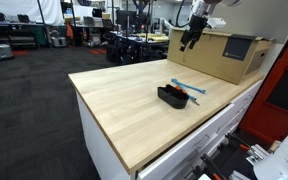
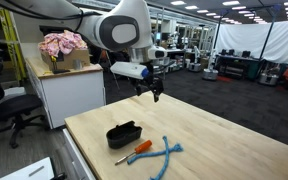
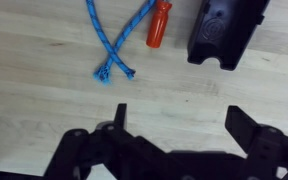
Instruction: Place the object in the box
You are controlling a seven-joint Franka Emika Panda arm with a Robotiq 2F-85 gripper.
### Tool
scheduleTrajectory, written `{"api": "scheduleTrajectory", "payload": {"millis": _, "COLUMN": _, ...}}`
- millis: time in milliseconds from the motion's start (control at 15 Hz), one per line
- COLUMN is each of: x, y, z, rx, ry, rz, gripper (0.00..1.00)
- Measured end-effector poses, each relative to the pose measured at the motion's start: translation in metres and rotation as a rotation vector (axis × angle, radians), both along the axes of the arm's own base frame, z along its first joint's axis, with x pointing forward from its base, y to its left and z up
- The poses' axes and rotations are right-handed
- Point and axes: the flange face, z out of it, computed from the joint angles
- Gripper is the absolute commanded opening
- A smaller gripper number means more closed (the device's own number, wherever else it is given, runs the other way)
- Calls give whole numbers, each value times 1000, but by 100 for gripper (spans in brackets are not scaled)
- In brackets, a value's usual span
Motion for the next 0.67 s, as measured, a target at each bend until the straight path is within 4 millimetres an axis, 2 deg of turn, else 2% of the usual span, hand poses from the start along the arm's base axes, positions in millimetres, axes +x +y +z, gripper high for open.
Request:
{"api": "scheduleTrajectory", "payload": {"millis": 200, "x": 11, "y": -35, "z": -15, "rx": -28, "ry": -13, "rz": 68, "gripper": 100}}
{"api": "scheduleTrajectory", "payload": {"millis": 267, "x": 13, "y": -41, "z": -19, "rx": -29, "ry": -7, "rz": 67, "gripper": 100}}
{"api": "scheduleTrajectory", "payload": {"millis": 667, "x": 13, "y": -34, "z": -15, "rx": -28, "ry": -14, "rz": 68, "gripper": 100}}
